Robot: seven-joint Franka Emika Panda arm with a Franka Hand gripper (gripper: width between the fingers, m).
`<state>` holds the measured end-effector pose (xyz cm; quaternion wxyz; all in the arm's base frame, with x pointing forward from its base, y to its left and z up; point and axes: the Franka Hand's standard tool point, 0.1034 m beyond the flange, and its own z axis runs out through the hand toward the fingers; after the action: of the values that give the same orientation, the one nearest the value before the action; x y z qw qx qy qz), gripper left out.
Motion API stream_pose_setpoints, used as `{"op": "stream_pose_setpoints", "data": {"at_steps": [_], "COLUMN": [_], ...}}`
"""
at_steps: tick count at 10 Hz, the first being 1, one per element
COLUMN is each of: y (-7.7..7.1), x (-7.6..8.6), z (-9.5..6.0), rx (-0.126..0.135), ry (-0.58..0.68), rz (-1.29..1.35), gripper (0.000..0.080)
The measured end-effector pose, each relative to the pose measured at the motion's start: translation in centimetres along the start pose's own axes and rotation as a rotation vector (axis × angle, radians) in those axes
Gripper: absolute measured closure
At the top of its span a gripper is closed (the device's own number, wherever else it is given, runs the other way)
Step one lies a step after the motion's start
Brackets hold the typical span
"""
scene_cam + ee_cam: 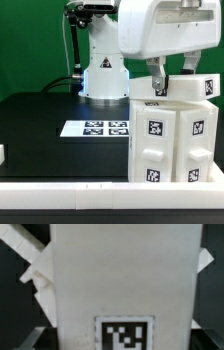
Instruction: Assemble cabinet
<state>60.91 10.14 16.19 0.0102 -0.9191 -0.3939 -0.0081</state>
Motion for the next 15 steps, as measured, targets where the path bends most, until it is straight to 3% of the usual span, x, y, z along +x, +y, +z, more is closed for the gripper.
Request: {"op": "stream_pose_setpoints", "data": {"at_steps": [1, 5, 10, 13, 15], "y": [0.0, 0.2, 0.27, 0.67, 0.7], "x": [0.0, -0.06, -0.11, -0.09, -0.07], "z": [0.0, 0.15, 0.17, 0.23, 0.22], "rx": [0.0, 0.028, 0.038, 0.088, 0.097], "ry": [0.0, 0.055, 0.051, 0.13, 0.128], "rz": [0.008, 0.669, 0.959, 1.433, 1.536], "gripper": [0.0248, 0.0246, 0.0246, 0.0246, 0.0246]}}
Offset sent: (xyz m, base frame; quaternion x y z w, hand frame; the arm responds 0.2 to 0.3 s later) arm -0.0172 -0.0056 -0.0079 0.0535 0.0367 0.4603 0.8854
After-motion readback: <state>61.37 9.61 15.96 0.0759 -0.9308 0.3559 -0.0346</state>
